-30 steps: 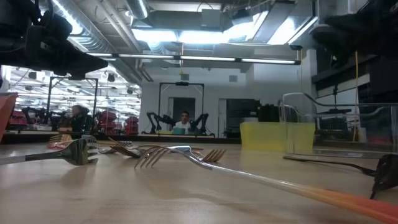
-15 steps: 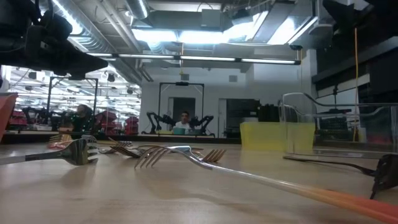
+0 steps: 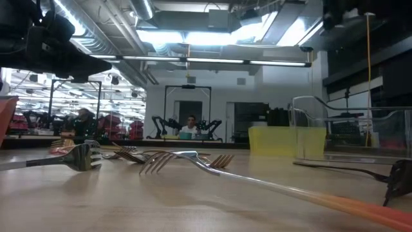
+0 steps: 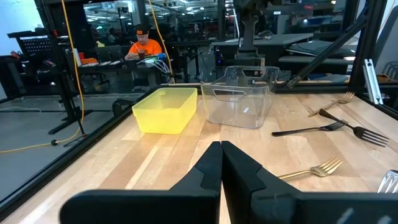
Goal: Sort silverware by color (type)
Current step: Put the black fork into the yellow bin
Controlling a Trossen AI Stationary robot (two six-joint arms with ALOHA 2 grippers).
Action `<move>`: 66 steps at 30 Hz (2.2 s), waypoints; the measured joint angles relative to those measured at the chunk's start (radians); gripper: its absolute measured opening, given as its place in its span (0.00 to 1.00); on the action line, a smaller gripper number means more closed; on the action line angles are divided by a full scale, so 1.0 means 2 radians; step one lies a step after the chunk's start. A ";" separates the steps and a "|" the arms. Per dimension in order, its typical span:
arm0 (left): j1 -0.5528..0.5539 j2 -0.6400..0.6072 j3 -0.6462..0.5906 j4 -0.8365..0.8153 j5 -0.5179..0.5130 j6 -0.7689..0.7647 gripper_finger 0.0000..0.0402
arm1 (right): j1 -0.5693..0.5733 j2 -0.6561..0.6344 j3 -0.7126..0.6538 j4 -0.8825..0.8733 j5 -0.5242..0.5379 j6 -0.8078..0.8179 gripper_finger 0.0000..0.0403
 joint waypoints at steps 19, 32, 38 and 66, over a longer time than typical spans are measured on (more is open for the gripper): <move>0.000 0.000 0.000 0.000 0.000 0.000 0.00 | 0.004 0.211 0.182 -0.182 -0.033 -0.199 0.49; 0.000 0.000 0.000 -0.001 -0.004 0.001 0.00 | 0.159 0.346 0.279 -0.248 0.148 -0.317 0.49; 0.000 0.000 0.000 -0.001 -0.005 0.001 0.00 | 0.227 0.400 0.296 -0.298 0.218 -0.332 0.49; 0.000 0.000 0.000 -0.001 -0.006 0.001 0.00 | 0.272 0.599 0.296 -0.389 0.244 -0.401 0.49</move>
